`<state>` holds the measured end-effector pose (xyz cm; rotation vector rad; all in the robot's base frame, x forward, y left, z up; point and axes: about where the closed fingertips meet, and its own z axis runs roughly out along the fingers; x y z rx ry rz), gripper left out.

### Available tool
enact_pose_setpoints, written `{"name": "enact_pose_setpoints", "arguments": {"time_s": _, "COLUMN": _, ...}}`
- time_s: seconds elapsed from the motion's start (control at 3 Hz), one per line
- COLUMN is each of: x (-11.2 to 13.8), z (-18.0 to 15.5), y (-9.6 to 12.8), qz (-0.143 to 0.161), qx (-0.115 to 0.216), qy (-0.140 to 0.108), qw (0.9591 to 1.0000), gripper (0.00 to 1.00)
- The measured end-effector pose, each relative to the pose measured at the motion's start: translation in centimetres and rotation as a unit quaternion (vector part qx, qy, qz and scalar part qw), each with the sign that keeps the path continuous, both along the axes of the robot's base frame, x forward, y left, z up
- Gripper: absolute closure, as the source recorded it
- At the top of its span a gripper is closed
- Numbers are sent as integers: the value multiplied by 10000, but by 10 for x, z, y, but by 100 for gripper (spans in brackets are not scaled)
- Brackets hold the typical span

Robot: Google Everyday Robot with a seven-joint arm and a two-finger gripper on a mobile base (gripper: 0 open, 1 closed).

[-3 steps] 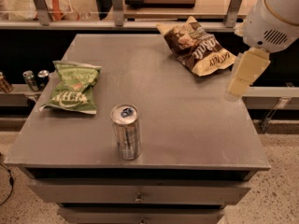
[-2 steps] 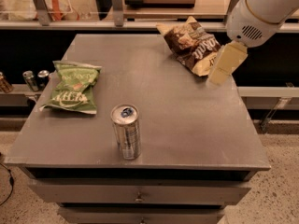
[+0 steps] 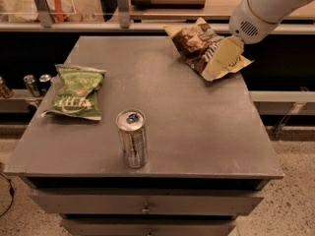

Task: Move brown chip bag near green jalapeno chip bag

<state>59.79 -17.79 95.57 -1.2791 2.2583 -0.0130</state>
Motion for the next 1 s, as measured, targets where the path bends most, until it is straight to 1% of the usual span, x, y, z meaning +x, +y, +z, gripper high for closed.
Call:
{"name": "enact_pose_setpoints", "arguments": {"time_s": 0.33, "x": 8, "z": -3, "y": -2, "qz": -305, "qx": 158, "qy": -117, "qw": 9993, "gripper": 0}}
{"name": "enact_pose_setpoints", "arguments": {"time_s": 0.67, "x": 31, "z": -20, "y": -16, "qz": -986, "qx": 610, "qy": -282, "qw": 9929, "gripper": 0}}
{"name": "enact_pose_setpoints", "arguments": {"time_s": 1.0, "x": 67, "z": -32, "y": -28, "qz": -1568, "qx": 1108, "qy": -562, "qw": 9798, "gripper": 0}}
